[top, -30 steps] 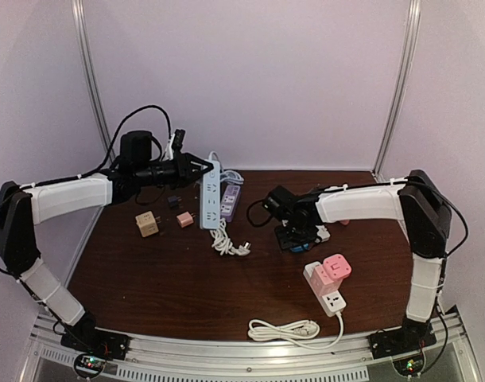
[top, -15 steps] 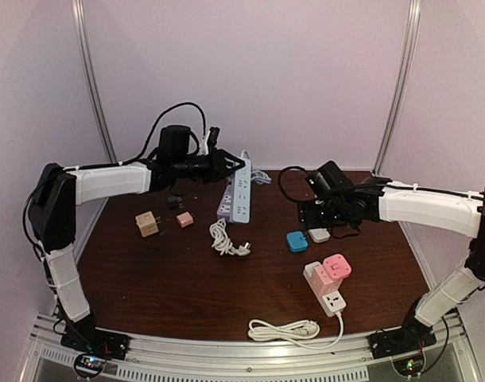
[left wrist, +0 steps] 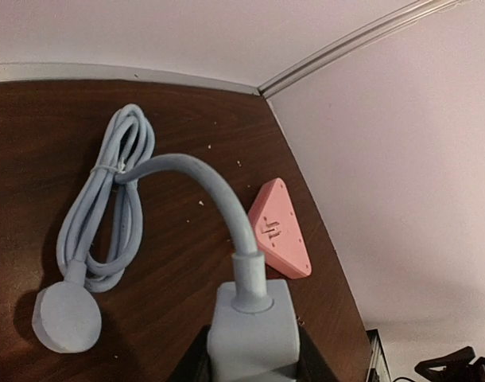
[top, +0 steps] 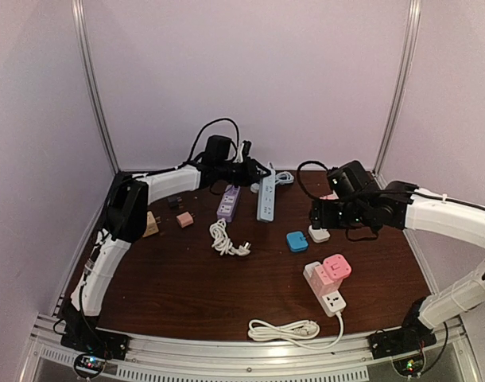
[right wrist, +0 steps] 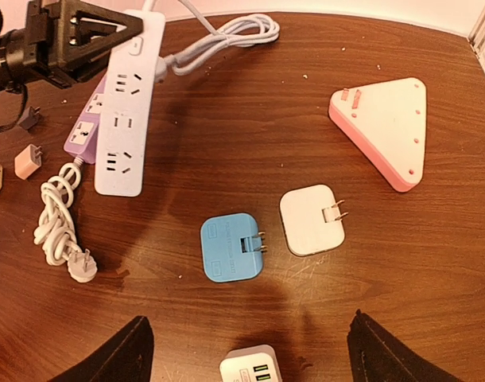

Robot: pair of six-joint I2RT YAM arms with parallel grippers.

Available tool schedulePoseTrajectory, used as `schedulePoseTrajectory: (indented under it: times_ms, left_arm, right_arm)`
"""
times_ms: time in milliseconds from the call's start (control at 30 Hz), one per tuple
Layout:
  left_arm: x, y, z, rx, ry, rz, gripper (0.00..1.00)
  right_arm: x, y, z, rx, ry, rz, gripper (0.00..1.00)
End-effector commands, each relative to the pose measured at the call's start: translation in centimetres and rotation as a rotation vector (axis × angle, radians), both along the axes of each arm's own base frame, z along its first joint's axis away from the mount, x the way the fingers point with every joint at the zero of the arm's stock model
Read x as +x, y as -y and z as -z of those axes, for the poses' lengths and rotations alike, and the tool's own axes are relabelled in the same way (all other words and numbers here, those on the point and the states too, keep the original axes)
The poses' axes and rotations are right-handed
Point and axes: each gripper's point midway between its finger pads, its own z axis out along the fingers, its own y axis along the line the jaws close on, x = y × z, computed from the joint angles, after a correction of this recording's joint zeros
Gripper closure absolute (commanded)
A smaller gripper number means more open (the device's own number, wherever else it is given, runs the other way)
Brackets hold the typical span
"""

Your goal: Pull the plug off the socket

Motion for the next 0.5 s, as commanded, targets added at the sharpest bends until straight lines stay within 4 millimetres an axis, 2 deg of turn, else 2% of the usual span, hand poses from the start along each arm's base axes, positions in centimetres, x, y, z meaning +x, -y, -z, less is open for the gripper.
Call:
schedulePoseTrajectory:
  times_ms: [0,133,200,300,433,467]
  left_arm:
    - [0.7,1.1,-1.3,-0.024,0.022,0.031,1.0]
    - [1.5,0.6,2.1,0.0,-0.054,0.005,0.97]
    - [1.6,0.2,3.0,0.009,-0.079,-0.003,0.95]
    - [1.7,0.0,3.2,0.02,-0.082,-0.006,0.77]
    - [2.0,-0.8,3.0,0.046,-0.088,-0.025,0.59]
    - [2.0,-1.0,2.9,0.057,-0.084,-0.032,0.56]
  right_arm:
    - [-0.7,0.5,0.1,0.027,-0.014,0.012,0.14]
    - [-1.0,0.2,0.1,0.04,-0.023,-0.006,0.11]
    - [-1.2,0.0,0.1,0.045,-0.034,-0.024,0.1]
    - [-1.6,-0.4,0.2,0.058,-0.052,-0.052,0.09]
    - [-2.4,-0.3,0.2,0.058,-0.077,-0.077,0.07]
    - [-2.7,-0.2,0.3,0.055,-0.085,-0.083,0.06]
